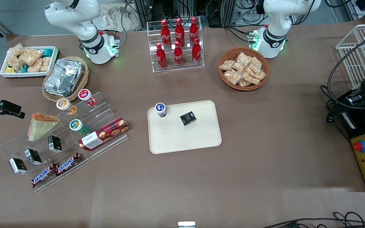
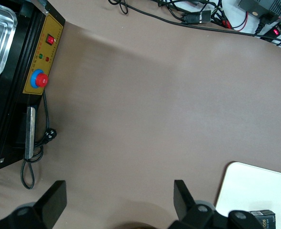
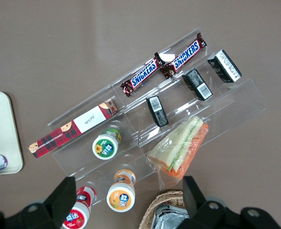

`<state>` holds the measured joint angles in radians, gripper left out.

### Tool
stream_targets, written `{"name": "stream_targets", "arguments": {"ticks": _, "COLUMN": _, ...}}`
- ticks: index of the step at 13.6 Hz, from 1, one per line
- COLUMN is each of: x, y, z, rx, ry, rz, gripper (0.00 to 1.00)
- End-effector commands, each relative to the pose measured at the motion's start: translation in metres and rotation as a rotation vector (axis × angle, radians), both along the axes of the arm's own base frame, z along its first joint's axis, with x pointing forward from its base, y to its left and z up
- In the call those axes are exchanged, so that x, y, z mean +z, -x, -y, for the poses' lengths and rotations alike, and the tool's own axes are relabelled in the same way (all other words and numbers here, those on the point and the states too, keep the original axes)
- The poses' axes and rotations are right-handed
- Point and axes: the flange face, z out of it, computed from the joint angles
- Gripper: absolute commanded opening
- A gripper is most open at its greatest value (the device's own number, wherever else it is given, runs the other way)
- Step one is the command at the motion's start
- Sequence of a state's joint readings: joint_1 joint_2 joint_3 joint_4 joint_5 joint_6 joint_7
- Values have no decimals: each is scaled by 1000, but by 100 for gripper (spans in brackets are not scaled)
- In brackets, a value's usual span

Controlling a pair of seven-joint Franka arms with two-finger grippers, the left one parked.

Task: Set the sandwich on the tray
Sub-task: 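Move the right gripper over the acrylic rack toward the wrapped sandwich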

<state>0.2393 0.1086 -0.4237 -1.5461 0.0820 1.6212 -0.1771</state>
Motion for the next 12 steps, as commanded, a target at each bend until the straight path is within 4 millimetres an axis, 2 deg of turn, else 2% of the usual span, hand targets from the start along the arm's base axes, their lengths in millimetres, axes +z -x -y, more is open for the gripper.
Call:
{"name": "stream_targets", "arguments": {"ticks": 1, "x": -3, "y": 4, "z": 0, "rx": -13, "ry": 5, "rz": -17, "gripper": 100}}
{"name": "stream_targets", "arguments": {"ticks": 6, "x": -7, "y": 2, "z": 3, "rx": -10, "ry": 30, "rz": -28, "gripper": 100}}
{"name": "stream_targets", "arguments": {"ticks": 9, "x": -14, "y": 2, "z": 14, "rx": -13, "ry": 109, "rz": -54, "gripper": 100}}
{"name": "stream_targets", "arguments": {"ticks": 10, "x": -13, "y": 4, "z": 21, "rx": -29, "ry": 102, "rz": -53, "gripper": 99}}
{"name": "stream_targets", "arguments": {"ticks": 12, "x": -17, "y": 7, "z": 55, "rx": -80, "ry": 84, "rz": -50, "gripper": 99}}
